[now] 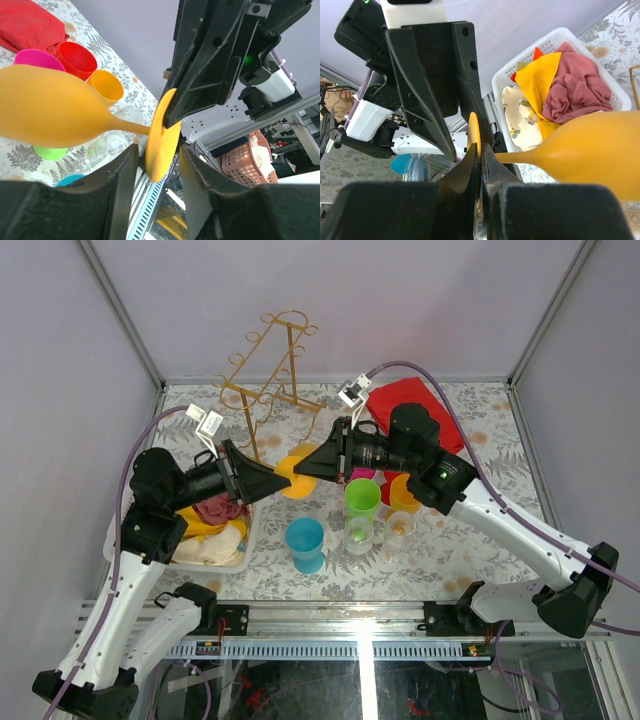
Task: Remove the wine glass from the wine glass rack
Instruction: Place the wine glass at the center of the board.
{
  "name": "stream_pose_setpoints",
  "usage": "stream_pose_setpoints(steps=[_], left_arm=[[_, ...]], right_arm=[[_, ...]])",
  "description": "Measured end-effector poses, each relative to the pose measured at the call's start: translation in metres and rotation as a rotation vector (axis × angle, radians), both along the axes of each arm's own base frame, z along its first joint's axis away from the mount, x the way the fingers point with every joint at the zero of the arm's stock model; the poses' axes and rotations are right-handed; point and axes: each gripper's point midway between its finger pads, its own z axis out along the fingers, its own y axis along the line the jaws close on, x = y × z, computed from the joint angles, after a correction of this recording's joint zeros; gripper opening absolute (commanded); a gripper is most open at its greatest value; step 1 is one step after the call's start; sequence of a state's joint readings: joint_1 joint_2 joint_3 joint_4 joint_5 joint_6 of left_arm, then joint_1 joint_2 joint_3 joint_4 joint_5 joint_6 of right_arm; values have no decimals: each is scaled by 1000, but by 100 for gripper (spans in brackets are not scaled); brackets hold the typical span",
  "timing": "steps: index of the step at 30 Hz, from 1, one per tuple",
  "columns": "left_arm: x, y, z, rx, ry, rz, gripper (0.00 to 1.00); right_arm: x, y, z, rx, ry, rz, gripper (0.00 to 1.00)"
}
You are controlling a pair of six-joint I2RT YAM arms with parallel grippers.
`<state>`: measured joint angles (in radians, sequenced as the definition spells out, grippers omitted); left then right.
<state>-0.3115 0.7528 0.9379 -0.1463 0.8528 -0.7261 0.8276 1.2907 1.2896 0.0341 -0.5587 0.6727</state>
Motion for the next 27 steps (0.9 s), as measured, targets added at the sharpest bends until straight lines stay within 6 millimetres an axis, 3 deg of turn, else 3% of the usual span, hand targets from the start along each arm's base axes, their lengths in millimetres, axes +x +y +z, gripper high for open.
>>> stream_pose_setpoints(steps=[5, 9, 10, 14, 17, 22, 27], left_arm=[[0, -1, -5, 8, 11, -5, 23], [-3, -5, -3, -1, 3, -27, 1], [-4, -6, -2, -4, -5, -34, 0], [-9, -9, -1, -12, -29, -52, 0], [-14, -7, -11, 4, -57, -54, 0], [-32, 3, -18, 31, -208, -41, 0], [-64, 8, -12, 18, -419, -120, 0]], right_arm=[[-4, 0, 8, 24, -15, 21, 0], [-7, 0, 10, 35, -19, 37, 1], [-7, 0, 10, 35, -21, 37, 6], [-10, -3, 12, 33, -40, 38, 45], [-7, -12, 16, 18, -87, -7, 62], [18, -39, 25, -64, -159, -218, 68], [62, -76, 29, -89, -101, -360, 71]])
